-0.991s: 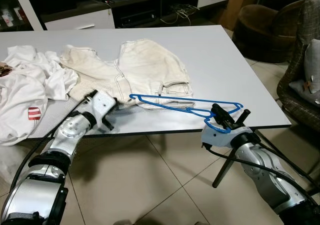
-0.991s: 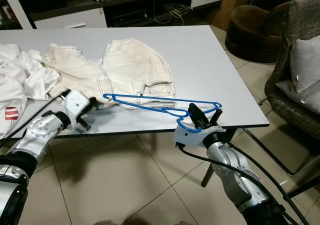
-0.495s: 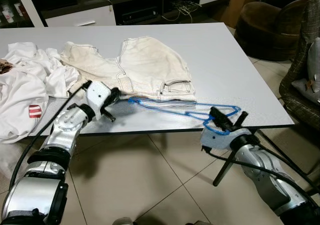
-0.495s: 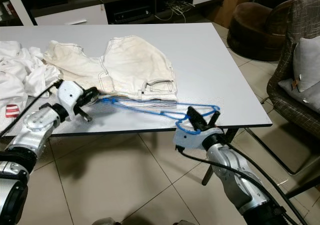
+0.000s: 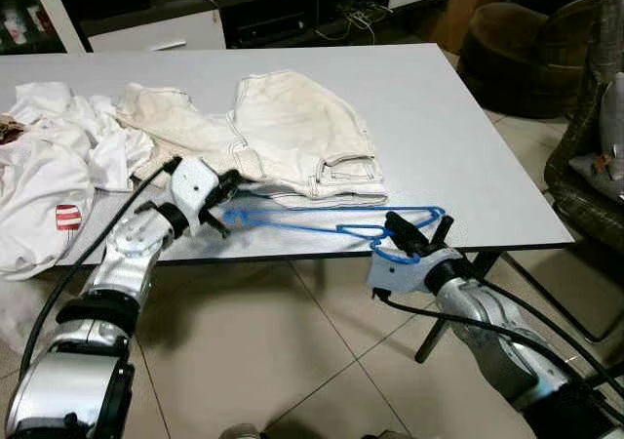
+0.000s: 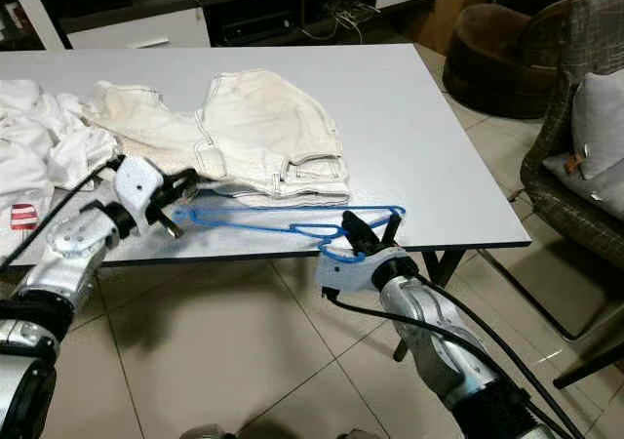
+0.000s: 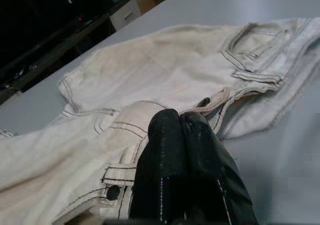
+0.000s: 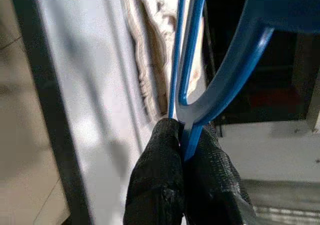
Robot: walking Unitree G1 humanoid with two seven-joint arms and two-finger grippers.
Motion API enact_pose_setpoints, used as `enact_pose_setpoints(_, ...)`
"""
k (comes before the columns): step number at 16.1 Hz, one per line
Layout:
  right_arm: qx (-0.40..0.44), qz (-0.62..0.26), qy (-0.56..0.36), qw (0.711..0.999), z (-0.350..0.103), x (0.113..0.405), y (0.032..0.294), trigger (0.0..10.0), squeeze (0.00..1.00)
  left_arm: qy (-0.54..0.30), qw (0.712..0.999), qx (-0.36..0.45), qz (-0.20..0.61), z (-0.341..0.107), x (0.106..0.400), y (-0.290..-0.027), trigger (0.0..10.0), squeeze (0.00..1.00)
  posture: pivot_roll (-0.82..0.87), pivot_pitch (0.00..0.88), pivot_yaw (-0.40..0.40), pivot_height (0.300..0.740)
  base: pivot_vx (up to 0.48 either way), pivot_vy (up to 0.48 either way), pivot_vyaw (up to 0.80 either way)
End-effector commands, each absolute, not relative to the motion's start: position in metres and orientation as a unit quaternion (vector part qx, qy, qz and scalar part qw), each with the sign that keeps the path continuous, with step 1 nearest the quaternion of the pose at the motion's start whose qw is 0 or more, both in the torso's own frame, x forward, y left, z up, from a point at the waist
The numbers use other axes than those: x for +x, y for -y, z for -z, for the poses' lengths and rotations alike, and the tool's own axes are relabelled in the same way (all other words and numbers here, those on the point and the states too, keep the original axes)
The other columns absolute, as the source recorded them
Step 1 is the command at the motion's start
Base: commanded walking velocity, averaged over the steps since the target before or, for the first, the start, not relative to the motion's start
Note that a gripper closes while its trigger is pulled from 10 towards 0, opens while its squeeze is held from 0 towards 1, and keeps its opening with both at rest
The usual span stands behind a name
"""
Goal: Hang hanger
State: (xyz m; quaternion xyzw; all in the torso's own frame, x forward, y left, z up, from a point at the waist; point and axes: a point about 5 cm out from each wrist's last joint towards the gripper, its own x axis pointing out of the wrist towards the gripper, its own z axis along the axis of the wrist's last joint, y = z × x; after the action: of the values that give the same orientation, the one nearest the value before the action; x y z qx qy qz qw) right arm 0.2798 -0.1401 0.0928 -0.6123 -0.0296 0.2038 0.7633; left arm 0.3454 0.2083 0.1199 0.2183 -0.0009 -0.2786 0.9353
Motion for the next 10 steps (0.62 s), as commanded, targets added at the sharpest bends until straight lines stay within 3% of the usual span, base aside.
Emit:
enact_pose_setpoints(1, -0.619, -0.199, 0.021, 0.760, -0.092, 0.281, 0.143, 10.0, 0.00, 0.015, 0.929, 0.222, 0.295, -0.124, 0.346, -0.202, 0.0, 0.00, 0.01, 0.041, 0.066, 0.740, 0.000, 0.000, 0.00)
enact_pose_setpoints(10, -0.623, -0.180, -0.017, 0.761, -0.084, 0.288, 0.148, 10.0, 0.00, 0.045, 0.923, 0.206, 0.321, -0.128, 0.344, -0.181, 0.0, 0.00, 0.00, 0.037, 0.056, 0.740, 0.000, 0.000, 0.00)
